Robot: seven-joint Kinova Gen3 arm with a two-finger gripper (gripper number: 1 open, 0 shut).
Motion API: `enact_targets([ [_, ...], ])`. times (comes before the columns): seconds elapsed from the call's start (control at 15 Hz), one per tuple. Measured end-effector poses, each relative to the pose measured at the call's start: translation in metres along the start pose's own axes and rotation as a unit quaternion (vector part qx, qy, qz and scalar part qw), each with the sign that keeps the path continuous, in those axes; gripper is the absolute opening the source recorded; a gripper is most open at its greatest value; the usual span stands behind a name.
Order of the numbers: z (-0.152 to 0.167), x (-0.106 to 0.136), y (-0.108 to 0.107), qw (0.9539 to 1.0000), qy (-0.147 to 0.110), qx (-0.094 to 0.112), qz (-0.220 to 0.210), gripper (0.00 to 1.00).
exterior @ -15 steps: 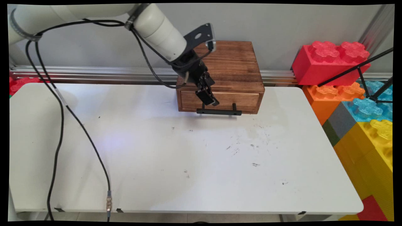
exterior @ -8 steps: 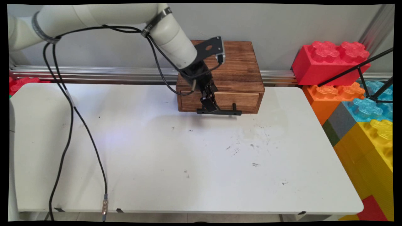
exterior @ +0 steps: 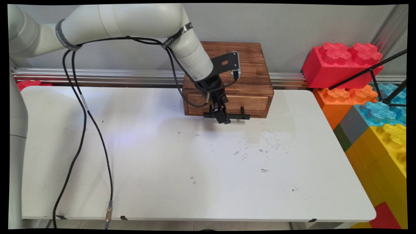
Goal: Open the drawer
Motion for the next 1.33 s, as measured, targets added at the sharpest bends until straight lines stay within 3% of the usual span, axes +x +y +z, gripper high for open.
enact_targets([
  [0.67,0.034,-0.002,-0.002,0.9996,-0.027,-0.001,0.013,1.0],
  [1.33,0.059,-0.004,-0.003,0.9993,-0.036,-0.001,0.012,1.0],
])
